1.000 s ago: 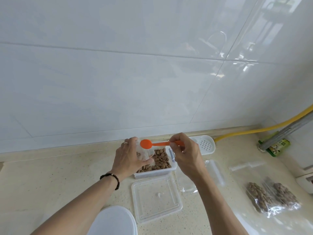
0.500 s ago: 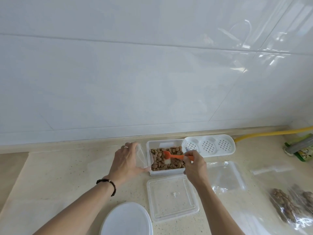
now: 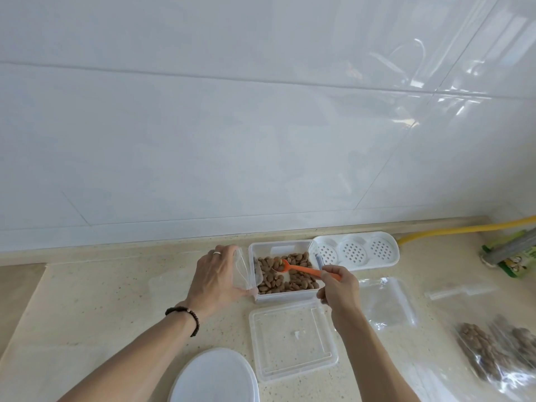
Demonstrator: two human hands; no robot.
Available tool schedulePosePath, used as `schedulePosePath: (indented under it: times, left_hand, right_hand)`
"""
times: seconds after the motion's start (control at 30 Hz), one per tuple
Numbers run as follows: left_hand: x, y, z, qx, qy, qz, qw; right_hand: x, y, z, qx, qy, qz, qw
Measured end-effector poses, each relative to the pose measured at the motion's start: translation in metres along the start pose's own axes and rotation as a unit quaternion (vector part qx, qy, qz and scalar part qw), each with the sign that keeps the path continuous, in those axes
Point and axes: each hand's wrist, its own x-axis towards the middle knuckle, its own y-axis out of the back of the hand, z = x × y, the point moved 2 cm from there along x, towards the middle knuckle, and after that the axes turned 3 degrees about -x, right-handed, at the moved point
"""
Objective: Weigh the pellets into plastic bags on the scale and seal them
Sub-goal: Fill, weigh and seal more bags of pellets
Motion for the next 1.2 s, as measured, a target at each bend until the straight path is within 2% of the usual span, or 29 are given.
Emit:
schedulePosePath:
  times: [0.2,0.33,0.47,0.6,0.87,1.03,1.13,1.2]
  left_hand:
    - [0.013,0.0,0.018,0.024,-0.004,0.012,1.0]
    - [0.022,-0.003,0.031,0.018,0.007,0.016,1.0]
    - [0.026,-0.003,0.04,-0.002,0.013,0.022,1.0]
    - [0.026,-0.005,0.044,-0.042,0.022,0.016,0.999]
    - [0.024,-0.006,0.037,-0.051,0.038,0.014,0.998]
    - [0.016,-0.007,0.022,-0.039,0.044,0.005,0.998]
    - [0.007,-0.008,0.01,-0.027,0.033,-0.01,0.999]
    - [0.002,-0.009,0.003,-0.023,0.027,-0.025,0.999]
  right_hand:
    - [-0.006,0.022,-0.023,0.039,0.039,-0.002,0.998]
    - [-0.022,0.024,-0.048,-0.004,0.137,-0.021,0.99]
    - [-0.043,0.015,-0.065,-0.143,0.306,-0.054,0.94]
    - [-0.052,0.016,-0.07,-0.187,0.377,-0.068,0.905]
    - [-0.038,0.022,-0.064,-0.109,0.318,-0.008,0.942]
    - [-0.008,0.014,-0.029,-0.19,0.23,0.047,0.953]
    - [0.001,0.008,-0.009,-0.212,0.183,0.028,0.96]
    - [-0.001,-0.002,-0.002,-0.2,0.163,-0.031,0.966]
